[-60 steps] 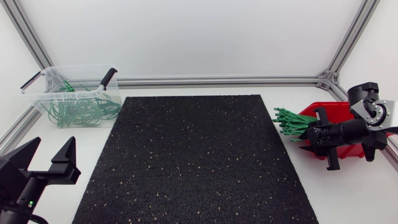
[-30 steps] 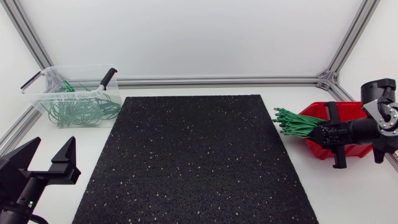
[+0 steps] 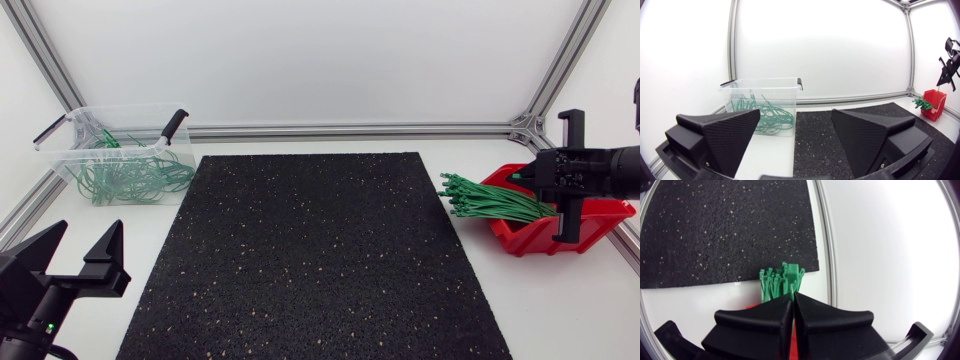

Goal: Take a green cable tie from the red box, thread the tail through the head to close it, then place it in the transparent bin on the left.

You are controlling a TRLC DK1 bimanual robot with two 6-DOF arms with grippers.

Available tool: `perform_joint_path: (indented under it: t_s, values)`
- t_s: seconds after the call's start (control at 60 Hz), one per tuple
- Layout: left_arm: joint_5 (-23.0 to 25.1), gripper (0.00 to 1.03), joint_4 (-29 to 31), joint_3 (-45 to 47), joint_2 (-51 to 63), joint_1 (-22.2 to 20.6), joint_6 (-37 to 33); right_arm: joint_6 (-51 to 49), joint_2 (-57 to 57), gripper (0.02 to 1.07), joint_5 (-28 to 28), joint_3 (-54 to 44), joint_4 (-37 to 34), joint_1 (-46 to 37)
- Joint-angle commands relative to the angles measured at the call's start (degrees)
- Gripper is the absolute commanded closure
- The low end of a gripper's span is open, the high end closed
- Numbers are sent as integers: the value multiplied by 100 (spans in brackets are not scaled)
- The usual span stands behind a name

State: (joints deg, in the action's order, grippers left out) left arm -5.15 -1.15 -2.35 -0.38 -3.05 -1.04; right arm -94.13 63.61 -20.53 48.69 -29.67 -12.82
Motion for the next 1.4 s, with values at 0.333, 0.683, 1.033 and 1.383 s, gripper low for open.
perform_joint_path:
  t_s: [0.333,0.683,1.033,1.383]
  values:
    - [-4,4,159,217,-23,59,130,1397,-438,101,805,748,-1067,1387]
    - [5,4,159,217,-23,85,130,1450,-262,101,1236,572,-883,1695]
    - [40,4,167,217,-23,85,130,615,828,101,1122,211,119,561]
    - [110,4,185,217,-23,138,130,26,1777,71,1113,-958,893,271]
